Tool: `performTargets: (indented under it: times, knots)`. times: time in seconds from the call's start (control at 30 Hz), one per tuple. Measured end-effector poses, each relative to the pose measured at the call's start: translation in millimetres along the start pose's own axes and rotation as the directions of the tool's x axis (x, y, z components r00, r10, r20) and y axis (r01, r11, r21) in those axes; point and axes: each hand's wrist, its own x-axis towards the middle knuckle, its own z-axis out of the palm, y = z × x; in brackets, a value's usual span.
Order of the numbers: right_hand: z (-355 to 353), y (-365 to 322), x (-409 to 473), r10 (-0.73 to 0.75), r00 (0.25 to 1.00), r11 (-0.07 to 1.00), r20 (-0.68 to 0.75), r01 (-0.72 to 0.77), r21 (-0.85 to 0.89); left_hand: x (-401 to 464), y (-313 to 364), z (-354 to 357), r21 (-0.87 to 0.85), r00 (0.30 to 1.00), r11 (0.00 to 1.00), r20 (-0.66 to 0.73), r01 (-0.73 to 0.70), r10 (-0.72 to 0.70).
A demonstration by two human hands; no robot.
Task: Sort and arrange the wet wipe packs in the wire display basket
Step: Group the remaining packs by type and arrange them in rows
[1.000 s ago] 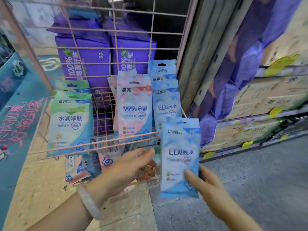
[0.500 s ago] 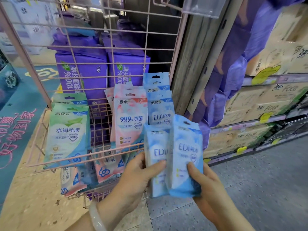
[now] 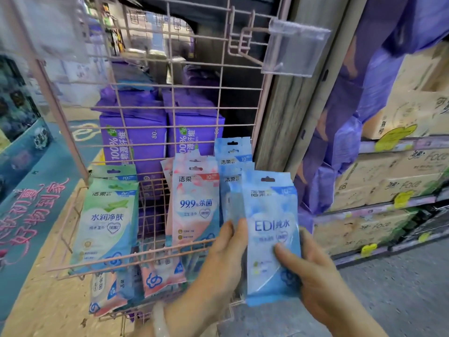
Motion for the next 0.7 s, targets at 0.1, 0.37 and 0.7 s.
performTargets:
  times: [0.1, 0.37, 0.7]
  knots:
    - [7, -27, 31, -0.232, 0.972, 0.971, 0.027, 0.233, -0.051, 20, 33, 16, 0.068, 0.982, 0.981, 0.058, -0.182, 0.178]
    - [-3, -15, 105, -0.218, 0.966, 0.507, 0.138, 0.233, -0.83, 43, 20, 10, 0.569, 0.961, 0.819, -0.179, -0.073, 0.21]
    - [1, -22, 131, 0.02, 0.95, 0.825, 0.313, 0.161, -0.542, 69, 23, 19, 0.405, 0.884, 0.901, -0.464, 0.154, 0.057]
